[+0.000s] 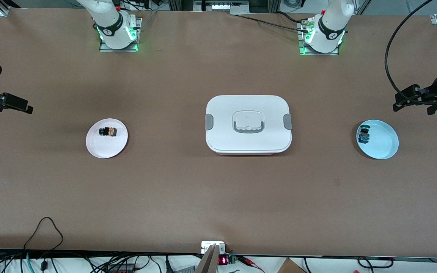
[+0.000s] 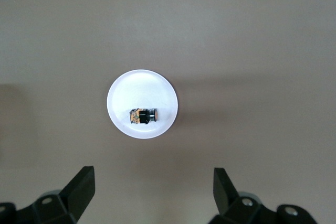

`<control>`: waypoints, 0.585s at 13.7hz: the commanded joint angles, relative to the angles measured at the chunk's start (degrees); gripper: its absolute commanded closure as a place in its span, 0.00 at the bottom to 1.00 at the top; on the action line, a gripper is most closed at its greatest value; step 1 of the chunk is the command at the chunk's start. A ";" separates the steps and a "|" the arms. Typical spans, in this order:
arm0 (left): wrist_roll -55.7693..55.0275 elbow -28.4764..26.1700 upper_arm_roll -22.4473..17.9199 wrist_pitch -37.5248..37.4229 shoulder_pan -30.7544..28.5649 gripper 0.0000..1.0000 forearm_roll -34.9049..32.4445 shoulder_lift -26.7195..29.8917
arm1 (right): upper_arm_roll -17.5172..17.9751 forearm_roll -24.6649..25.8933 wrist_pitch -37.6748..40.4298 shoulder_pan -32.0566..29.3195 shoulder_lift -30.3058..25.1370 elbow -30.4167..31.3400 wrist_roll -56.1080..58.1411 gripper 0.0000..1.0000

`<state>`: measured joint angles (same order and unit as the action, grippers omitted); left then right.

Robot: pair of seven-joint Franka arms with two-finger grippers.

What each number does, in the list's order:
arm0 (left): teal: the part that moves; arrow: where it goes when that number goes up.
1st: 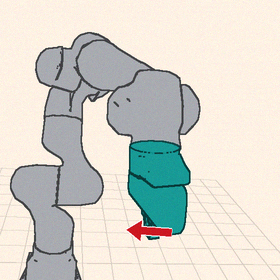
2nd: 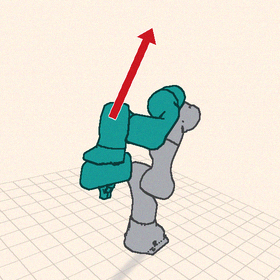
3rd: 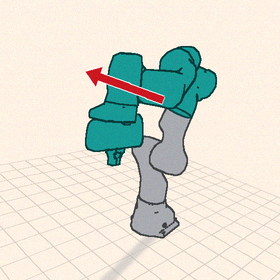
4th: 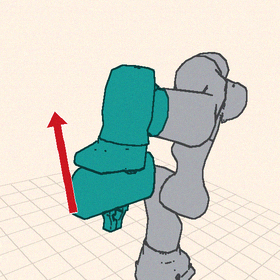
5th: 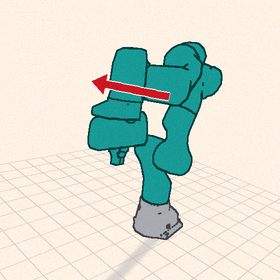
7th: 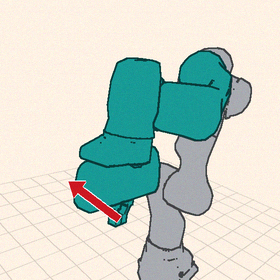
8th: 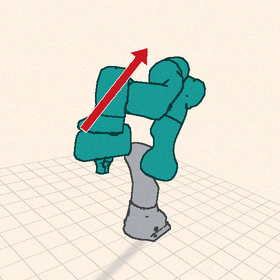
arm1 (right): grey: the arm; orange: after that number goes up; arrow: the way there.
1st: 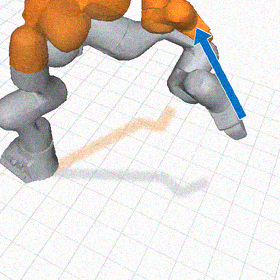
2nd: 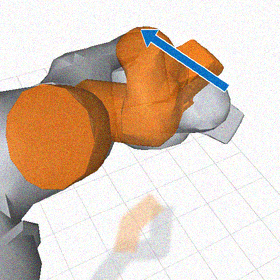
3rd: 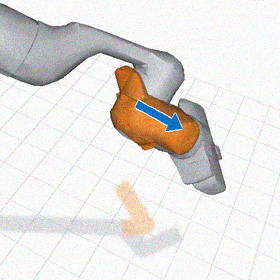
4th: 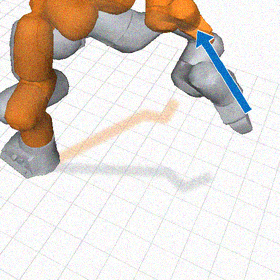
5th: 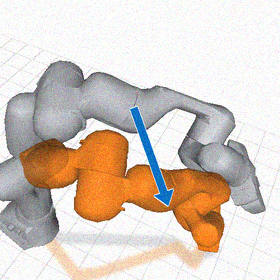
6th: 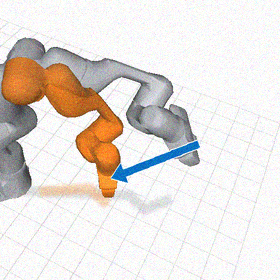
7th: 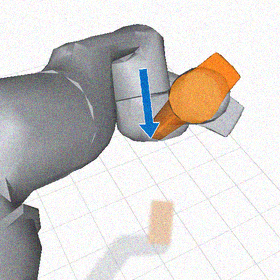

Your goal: Transfer orange switch to right arm and place

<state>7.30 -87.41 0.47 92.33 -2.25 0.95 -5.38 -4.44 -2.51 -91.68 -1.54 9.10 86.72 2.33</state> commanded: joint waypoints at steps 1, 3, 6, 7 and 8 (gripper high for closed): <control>1.13 1.46 0.67 -0.48 0.14 0.00 -0.69 -0.42 | 1.54 1.55 -7.96 -0.22 -6.52 9.66 -0.05 0.00; 1.13 1.46 0.67 -0.48 0.14 0.00 -0.69 -0.42 | 1.54 1.55 -8.26 -0.22 -8.39 12.16 -0.22 0.00; 1.13 1.46 0.67 -0.48 0.14 0.00 -0.69 -0.42 | 1.45 1.55 -4.05 -0.31 -9.09 11.81 -0.05 0.00; 1.22 1.46 0.67 -0.48 0.14 0.00 -0.69 -0.42 | 1.36 1.63 -3.08 -0.39 -9.27 11.46 -0.04 0.00; 1.22 1.46 0.67 -0.48 0.14 0.00 -0.69 -0.42 | 1.27 1.63 -2.72 -0.39 -9.27 11.37 -0.04 0.00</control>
<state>7.30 -87.37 1.10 92.33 -2.24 0.95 -5.38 -3.52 -1.80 -95.37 -1.43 1.31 97.00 2.28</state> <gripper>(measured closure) 0.000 0.000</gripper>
